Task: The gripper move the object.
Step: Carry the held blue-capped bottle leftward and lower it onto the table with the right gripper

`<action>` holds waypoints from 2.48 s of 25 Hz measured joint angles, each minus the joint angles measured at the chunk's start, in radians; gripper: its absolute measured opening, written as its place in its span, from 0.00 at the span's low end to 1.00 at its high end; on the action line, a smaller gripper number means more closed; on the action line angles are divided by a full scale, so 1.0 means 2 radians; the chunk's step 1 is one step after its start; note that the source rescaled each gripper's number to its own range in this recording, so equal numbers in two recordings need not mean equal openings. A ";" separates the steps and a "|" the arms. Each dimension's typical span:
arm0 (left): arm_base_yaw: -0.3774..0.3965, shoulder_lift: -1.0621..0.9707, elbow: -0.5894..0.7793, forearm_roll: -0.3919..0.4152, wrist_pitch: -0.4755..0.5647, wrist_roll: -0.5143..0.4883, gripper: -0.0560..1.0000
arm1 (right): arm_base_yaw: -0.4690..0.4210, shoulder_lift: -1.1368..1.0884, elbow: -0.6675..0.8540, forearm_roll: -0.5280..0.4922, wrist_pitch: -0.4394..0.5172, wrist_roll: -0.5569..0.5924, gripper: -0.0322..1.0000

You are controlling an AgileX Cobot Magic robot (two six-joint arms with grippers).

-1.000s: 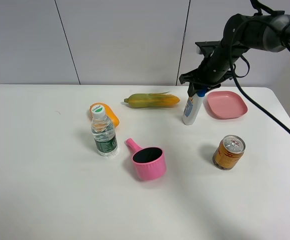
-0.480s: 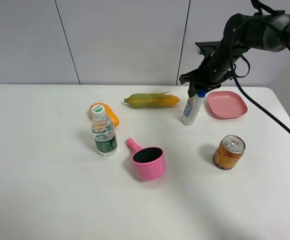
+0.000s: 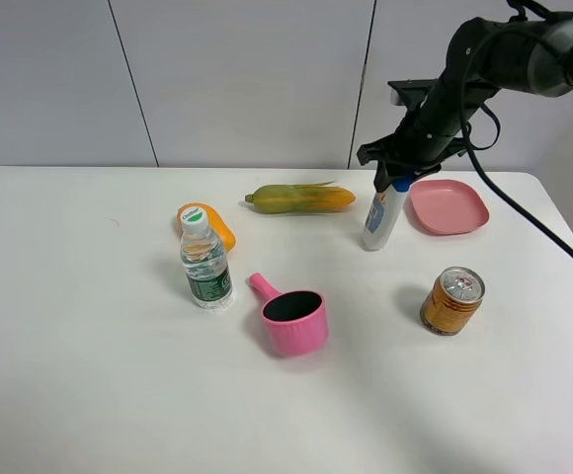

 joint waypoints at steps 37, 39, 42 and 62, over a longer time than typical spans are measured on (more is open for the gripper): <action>0.000 0.000 0.000 0.000 0.000 0.000 1.00 | -0.045 -0.079 -0.099 -0.106 0.153 0.035 0.03; 0.000 0.000 0.000 0.000 0.000 0.000 1.00 | -0.045 -0.090 -0.099 -0.108 0.154 0.035 0.03; 0.000 0.000 0.000 0.000 0.000 0.000 1.00 | -0.045 -0.104 -0.099 -0.108 0.154 0.036 0.03; 0.000 0.000 0.000 0.000 0.000 0.000 1.00 | -0.065 -0.205 0.015 -0.112 0.154 0.042 0.03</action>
